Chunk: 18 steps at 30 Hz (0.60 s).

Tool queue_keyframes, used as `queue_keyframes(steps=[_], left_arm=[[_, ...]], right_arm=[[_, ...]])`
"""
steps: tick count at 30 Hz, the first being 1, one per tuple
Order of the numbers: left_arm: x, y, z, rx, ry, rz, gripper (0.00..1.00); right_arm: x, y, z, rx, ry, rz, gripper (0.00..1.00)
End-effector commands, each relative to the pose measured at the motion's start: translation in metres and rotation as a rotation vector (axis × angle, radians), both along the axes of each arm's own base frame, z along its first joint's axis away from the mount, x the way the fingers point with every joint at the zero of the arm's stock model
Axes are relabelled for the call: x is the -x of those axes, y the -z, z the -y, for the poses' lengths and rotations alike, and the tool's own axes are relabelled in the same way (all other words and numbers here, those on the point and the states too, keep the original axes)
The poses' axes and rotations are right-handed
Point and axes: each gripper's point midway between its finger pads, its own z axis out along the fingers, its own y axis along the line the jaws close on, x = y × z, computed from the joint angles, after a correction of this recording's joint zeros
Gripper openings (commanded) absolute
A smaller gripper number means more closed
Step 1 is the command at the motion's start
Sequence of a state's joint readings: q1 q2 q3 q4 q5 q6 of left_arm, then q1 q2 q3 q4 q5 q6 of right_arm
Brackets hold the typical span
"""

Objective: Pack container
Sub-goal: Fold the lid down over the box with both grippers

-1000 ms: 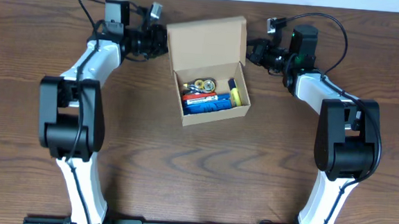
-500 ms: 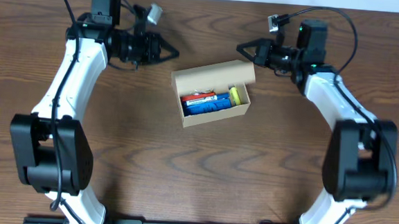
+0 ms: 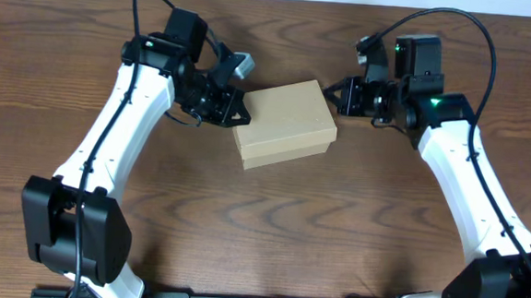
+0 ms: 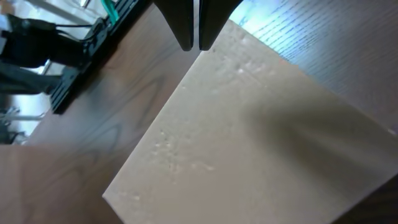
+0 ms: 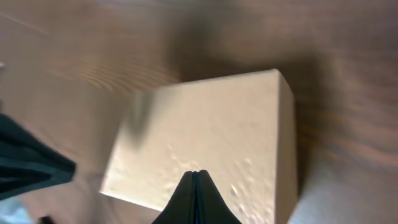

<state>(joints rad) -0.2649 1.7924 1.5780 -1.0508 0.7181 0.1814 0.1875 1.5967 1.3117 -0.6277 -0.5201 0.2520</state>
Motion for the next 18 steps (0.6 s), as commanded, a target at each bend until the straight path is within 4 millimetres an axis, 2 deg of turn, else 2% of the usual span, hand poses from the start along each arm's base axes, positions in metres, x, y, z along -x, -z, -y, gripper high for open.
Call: queue_keyframes(steps=[1, 8, 18], left_arm=[[0.007, 0.004, 0.005, -0.045, 0.034, 0.026, 0.06], [0.013, 0.03, 0.01, -0.106, 0.021, 0.007, 0.06], [0.021, 0.06, 0.008, -0.116, -0.016, -0.043, 0.06]], right_arm=[[0.004, 0.028, 0.003, 0.116, 0.01, -0.024, 0.01], [0.015, 0.066, 0.003, 0.146, 0.002, -0.094, 0.01], [0.02, 0.095, 0.004, 0.164, -0.002, -0.164, 0.01]])
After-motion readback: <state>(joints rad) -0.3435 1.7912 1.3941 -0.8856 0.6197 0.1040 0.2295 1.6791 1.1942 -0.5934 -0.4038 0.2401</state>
